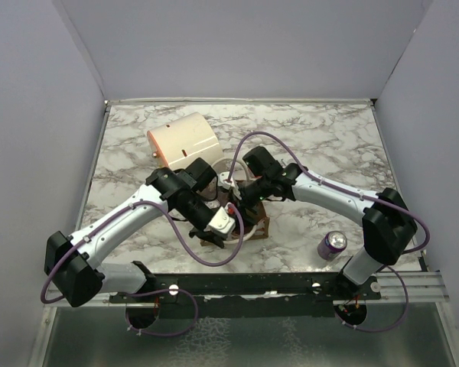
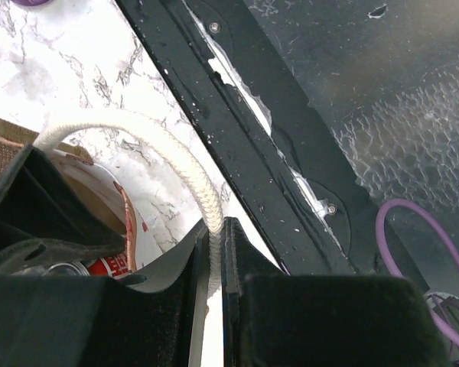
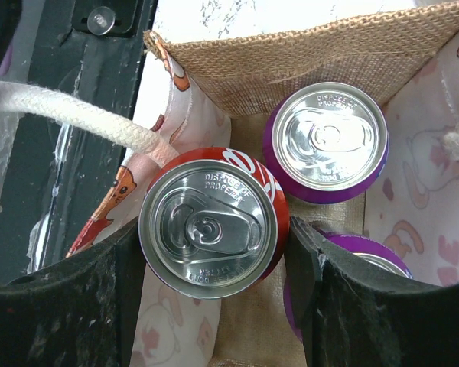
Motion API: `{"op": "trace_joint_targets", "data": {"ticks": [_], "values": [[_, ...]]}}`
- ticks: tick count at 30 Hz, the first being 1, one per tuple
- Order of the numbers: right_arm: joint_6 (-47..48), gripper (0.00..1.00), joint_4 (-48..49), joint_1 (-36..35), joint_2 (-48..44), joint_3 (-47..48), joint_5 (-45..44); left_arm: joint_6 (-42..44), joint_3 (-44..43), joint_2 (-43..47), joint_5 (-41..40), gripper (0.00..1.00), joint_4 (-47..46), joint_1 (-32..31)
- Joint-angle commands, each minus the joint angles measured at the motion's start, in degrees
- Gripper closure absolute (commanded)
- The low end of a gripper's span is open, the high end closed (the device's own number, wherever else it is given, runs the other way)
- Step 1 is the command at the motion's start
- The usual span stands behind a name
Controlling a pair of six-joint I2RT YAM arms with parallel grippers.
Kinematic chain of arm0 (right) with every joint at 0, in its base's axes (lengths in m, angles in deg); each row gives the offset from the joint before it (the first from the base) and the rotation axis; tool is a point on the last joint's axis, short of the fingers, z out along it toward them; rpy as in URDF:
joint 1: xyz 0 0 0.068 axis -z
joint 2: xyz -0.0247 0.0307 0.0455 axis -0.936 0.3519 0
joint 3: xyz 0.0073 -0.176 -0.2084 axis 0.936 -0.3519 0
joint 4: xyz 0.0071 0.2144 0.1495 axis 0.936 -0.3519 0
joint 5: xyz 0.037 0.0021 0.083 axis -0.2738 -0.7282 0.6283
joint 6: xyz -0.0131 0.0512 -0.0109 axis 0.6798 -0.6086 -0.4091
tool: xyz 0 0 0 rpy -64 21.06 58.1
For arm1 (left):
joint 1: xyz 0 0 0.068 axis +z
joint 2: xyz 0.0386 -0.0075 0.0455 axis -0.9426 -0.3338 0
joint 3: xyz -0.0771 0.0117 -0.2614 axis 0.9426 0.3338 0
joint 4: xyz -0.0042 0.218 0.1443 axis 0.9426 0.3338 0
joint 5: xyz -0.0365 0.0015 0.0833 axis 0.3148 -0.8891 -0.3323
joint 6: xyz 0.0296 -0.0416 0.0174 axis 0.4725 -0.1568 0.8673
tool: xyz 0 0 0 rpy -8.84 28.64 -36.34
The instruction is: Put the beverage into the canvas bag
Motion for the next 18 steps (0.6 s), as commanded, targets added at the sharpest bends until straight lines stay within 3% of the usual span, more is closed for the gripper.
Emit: {"op": "trace_joint_targets", "data": {"ticks": [1,10,18], "values": [[-3.84,0.94,3.05,-0.18,-2.60,0.04,1.18,0.06,0.02,1.92,0.59,0.88,-1.86,1.65],[-3.41,0.90,3.53,-0.34,-1.74,-0.37,-3.44,0.26,0.83,2.41,1.05,0.88,-2.21,2.60],[-1.62,0.81,3.39,-1.75,-1.27,-0.57,-5.84,1.45,1.37,3.76,3.12,0.88,-1.51,3.62]]}}
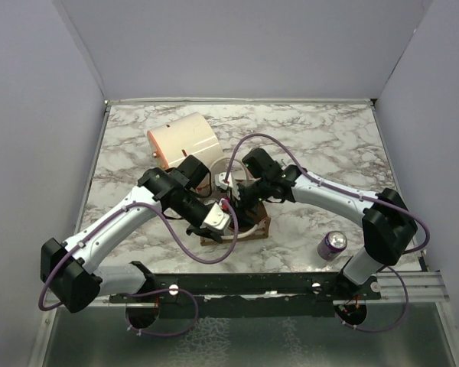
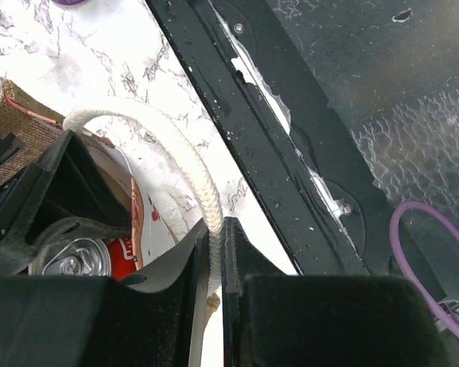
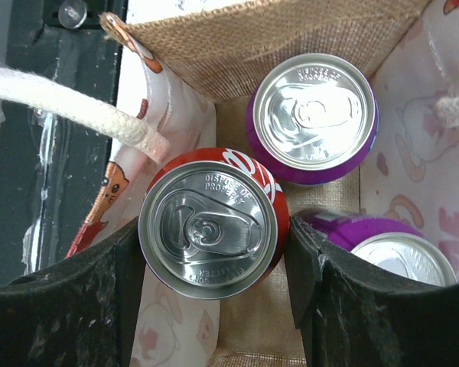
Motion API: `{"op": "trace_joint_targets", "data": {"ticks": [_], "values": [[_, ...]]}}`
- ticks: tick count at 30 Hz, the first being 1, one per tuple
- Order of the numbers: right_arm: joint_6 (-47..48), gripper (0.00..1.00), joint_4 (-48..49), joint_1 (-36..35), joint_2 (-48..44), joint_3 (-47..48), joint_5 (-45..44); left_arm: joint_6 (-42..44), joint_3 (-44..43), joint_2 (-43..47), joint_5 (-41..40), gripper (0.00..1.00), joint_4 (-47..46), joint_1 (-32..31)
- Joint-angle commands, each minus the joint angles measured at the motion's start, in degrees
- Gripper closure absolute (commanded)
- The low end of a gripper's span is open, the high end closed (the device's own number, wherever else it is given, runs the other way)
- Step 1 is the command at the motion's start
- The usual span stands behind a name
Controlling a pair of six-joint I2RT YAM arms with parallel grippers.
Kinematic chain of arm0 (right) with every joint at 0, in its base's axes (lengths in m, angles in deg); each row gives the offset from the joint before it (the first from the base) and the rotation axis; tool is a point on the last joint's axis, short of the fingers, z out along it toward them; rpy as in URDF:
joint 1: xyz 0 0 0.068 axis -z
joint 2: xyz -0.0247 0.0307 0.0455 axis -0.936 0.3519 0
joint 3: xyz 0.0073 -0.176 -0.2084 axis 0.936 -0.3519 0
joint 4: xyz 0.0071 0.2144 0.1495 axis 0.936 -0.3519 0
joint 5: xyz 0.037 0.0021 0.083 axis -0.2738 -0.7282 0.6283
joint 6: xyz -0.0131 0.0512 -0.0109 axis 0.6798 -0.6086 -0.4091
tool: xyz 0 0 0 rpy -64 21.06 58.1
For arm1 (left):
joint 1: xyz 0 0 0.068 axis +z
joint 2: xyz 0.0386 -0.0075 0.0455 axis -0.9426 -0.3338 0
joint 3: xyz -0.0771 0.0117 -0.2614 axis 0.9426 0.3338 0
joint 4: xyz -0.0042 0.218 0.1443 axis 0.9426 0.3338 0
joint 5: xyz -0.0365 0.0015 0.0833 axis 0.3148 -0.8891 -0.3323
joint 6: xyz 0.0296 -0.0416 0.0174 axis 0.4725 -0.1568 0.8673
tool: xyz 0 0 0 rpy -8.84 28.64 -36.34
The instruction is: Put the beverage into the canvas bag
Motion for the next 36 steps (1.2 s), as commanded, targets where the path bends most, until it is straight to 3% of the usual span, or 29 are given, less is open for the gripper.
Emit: {"op": "trace_joint_targets", "data": {"ticks": [1,15,36], "values": [[1.25,0.80,2.58,-1.76,-0.89,0.40,-1.08,1.53,0.46,1.82,2.70,0.88,0.14,0.69],[2.47,0.68,3.28,-2.74,-0.20,-1.73,-1.23,1.80,1.02,3.09,3.56,0.88,0.43,1.45],[1.80,0.40,3.13,-2.83,1.11,-1.91,0.48,2.24,0.95,3.13,3.52,0.88,0.74,1.67]]}}
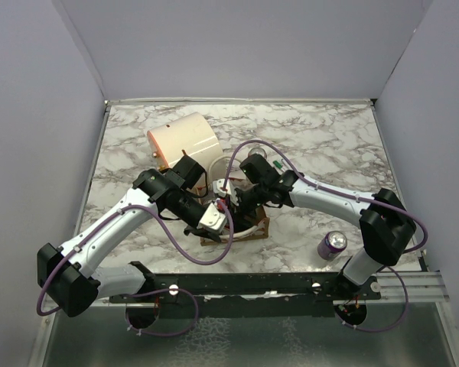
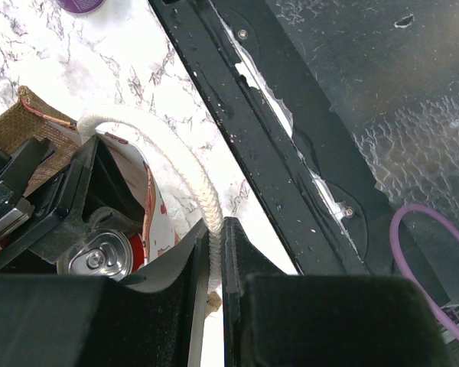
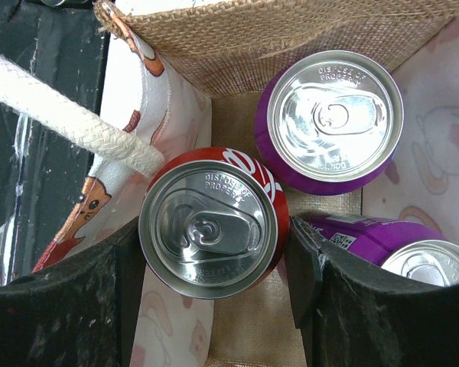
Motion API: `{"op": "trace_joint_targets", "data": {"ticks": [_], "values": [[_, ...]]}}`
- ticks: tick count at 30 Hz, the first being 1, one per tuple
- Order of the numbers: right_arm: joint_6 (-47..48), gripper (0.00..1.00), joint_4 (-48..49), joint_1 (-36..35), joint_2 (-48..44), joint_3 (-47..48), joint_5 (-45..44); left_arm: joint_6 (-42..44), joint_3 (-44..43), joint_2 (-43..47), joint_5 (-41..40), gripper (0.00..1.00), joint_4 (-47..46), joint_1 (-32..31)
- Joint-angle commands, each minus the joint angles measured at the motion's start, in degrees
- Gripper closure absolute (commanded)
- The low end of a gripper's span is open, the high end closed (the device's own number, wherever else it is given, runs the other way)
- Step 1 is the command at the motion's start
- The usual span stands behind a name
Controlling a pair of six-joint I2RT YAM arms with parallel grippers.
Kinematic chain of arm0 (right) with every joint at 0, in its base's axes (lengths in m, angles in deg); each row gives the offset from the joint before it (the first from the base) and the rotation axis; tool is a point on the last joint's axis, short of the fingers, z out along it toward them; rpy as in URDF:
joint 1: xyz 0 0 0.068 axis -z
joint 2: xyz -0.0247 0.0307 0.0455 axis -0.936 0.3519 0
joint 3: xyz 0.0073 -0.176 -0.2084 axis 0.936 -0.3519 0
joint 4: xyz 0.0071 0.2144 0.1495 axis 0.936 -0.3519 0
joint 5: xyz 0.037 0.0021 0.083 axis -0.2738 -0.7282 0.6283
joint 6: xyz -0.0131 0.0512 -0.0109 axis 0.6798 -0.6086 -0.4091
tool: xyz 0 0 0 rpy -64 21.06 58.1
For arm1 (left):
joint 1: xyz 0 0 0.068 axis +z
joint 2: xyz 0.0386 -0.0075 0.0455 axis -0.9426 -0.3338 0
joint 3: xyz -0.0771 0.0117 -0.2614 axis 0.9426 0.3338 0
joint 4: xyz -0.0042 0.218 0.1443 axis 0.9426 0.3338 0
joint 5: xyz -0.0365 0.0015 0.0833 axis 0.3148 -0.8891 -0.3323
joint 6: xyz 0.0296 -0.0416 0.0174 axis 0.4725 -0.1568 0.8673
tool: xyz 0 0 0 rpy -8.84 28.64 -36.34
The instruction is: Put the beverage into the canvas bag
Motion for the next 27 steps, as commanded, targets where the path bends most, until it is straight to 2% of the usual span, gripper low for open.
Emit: {"op": "trace_joint_targets", "data": {"ticks": [1,12,27], "values": [[-0.01,0.40,-0.01,-0.86,0.94,0.61,2.88,1.52,0.07,1.06,2.29,0.88,0.74,0.29],[0.17,0.31,0.64,-0.86,1.43,0.34,2.88,1.93,-0.97,0.75,2.73,0.87,1.44,0.29],[0.50,0.25,-0.56,-0.86,0.98,1.14,3.81,2.21,-0.56,1.07,2.25,0.87,1.48,0.64]]}}
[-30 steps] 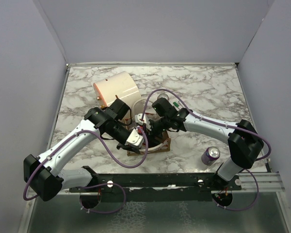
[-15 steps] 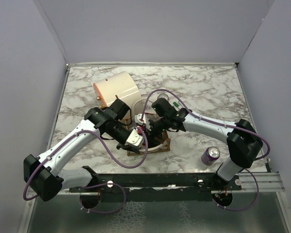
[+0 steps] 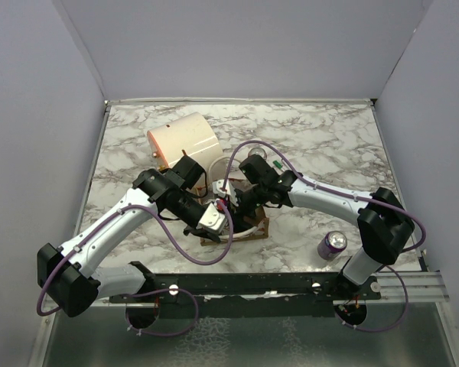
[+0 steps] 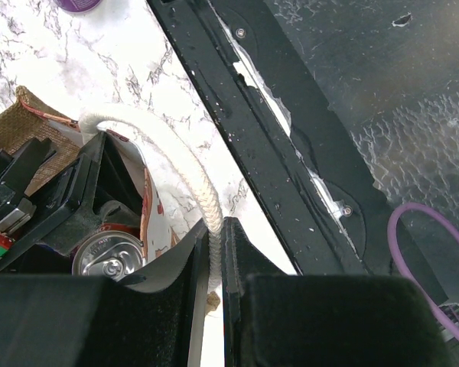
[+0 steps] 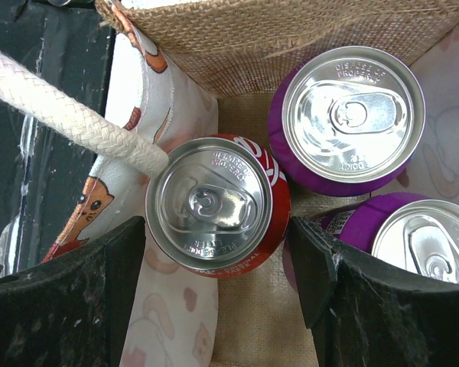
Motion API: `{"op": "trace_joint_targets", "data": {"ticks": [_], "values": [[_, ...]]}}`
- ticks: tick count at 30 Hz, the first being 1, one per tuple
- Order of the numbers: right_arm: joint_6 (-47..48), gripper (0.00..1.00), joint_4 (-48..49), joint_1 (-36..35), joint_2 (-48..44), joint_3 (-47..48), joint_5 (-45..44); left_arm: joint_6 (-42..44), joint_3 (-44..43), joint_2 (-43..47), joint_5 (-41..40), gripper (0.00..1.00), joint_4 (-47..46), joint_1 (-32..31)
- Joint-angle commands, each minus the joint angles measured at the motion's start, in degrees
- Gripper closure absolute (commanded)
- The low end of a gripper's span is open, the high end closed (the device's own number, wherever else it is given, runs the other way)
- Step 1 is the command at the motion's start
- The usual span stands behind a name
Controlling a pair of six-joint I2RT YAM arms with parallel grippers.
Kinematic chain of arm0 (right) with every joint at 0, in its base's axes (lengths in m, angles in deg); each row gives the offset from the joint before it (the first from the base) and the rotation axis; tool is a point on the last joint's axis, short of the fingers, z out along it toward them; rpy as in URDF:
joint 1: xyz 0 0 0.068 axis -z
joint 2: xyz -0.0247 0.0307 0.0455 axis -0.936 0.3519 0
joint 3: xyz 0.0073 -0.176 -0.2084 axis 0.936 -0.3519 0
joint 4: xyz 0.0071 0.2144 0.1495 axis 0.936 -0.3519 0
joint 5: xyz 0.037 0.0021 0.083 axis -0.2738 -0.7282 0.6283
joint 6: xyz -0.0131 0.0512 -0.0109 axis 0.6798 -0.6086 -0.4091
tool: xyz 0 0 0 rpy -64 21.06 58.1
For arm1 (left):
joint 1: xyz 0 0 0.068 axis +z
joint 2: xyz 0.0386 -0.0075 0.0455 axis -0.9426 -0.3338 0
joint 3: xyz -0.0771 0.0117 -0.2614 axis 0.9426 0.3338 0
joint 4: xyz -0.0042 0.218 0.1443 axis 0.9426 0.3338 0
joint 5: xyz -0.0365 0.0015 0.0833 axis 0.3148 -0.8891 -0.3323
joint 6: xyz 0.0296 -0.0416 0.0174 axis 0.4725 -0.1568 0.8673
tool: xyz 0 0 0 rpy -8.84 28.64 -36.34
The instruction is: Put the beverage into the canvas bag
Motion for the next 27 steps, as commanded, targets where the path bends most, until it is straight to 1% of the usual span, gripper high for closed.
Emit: {"op": "trace_joint_targets", "data": {"ticks": [1,14,20,27], "values": [[0.61,0.24,-0.71,-0.84,0.26,1.20,3.01,1.63,-0.56,1.03,2.17,0.88,0.86,0.49],[0.20,0.13,-3.23,-0.75,-1.77,3.71,4.38,2.51,-0.13,1.20,1.99,0.87,1.39,1.00],[-0.22,0.13,-4.13,-0.71,-2.79,4.77,4.28,2.87,-0.33,1.29,2.21,0.87,1.80,1.36],[-0.38,0.16,-5.33,1.25,-4.76,6.52,6.73,3.68,-0.49,1.25,2.66,0.87,2.46,1.71]]}}
